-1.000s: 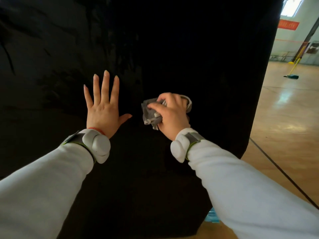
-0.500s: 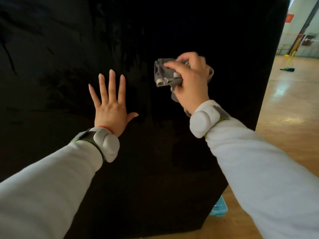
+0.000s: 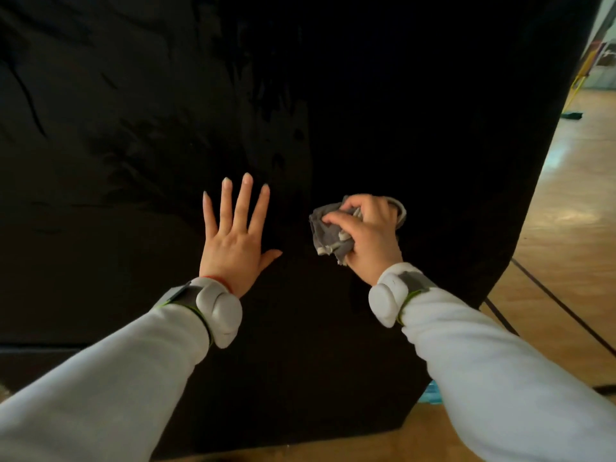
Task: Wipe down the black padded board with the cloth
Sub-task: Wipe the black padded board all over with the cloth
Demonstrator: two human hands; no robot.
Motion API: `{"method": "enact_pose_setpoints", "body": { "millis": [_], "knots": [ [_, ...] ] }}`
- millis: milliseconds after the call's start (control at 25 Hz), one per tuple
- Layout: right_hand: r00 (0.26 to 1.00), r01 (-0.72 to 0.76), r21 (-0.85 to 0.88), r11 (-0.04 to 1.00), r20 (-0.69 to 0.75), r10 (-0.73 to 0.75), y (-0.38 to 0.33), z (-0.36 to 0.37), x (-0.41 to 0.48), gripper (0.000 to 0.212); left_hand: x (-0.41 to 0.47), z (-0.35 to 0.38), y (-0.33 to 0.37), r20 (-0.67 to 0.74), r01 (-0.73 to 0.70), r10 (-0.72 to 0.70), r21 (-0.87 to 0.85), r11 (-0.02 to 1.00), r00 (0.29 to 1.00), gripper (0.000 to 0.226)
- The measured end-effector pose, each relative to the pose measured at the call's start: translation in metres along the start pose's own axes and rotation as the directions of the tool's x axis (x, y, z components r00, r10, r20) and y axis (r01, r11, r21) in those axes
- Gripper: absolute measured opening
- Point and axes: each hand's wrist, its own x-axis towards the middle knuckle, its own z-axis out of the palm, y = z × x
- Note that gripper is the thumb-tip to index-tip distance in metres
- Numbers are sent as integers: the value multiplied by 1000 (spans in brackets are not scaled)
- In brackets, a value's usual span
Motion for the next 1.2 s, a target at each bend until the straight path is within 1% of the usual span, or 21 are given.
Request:
{"method": "enact_pose_setpoints", "body": {
  "millis": [80,120,160,200,240,280,320,360,400,440,560,680,760,840,880,920,960,1000,1080,1120,1200],
  "knots": [
    [991,20,-4,1000,135,-19,4,10,-21,49,-1,3,0,34,10,-11,19,1000,999,109],
    [983,40,1,999,182,-39,5,10,-27,48,0,3,0,51,17,-19,26,999,999,108],
    [979,49,12,999,195,-51,5,5,-29,45,2,3,1,68,23,-26,38,999,997,107],
    [986,41,30,999,158,-45,2,-3,-24,40,2,3,2,86,32,-37,52,998,996,107],
    [997,11,51,999,70,-14,-3,-13,-14,35,2,4,2,98,42,-47,57,998,994,107],
    [998,-36,62,997,-56,40,-6,-25,0,35,2,5,2,100,50,-55,50,997,993,107],
    [980,-79,66,995,-177,90,-9,-36,18,39,2,6,1,93,55,-59,46,997,994,106],
    [960,-109,66,992,-253,122,-11,-44,34,41,2,6,1,86,57,-60,46,997,994,106],
    [949,-123,52,991,-287,132,-11,-46,45,42,1,6,1,80,56,-59,43,998,995,107],
    [949,-128,33,991,-286,132,-10,-43,49,42,1,6,1,72,52,-55,38,998,996,107],
    [972,-106,32,994,-209,111,-7,-13,29,44,2,8,1,55,49,-51,39,998,997,109],
    [995,-71,29,997,-61,73,-3,11,-7,45,3,7,3,31,52,-52,2,999,998,108],
    [998,-45,17,999,42,45,-2,19,-26,46,-1,8,3,14,53,-52,-22,998,999,106],
    [988,7,10,1000,156,-9,0,20,-40,44,-6,12,4,44,43,-43,-12,999,998,106],
    [982,35,23,999,183,-38,0,16,-41,40,-7,14,4,67,43,-43,1,999,997,107],
    [985,40,40,998,165,-46,1,7,-35,35,-8,16,5,87,45,-45,10,999,995,107],
    [995,24,56,998,98,-29,0,-3,-25,32,-8,17,4,100,50,-52,19,999,994,107],
    [1000,-4,56,998,-9,5,0,-13,-10,36,-9,18,3,100,56,-58,27,998,993,108],
    [975,-66,29,997,-211,71,2,-30,22,42,-7,20,3,82,55,-58,39,998,995,108],
    [961,-97,25,995,-258,100,2,-31,33,43,-7,21,2,73,51,-54,43,998,996,107],
    [953,-135,21,991,-272,136,-1,-21,36,43,-9,22,2,53,45,-47,32,998,997,107]
  ]
}}
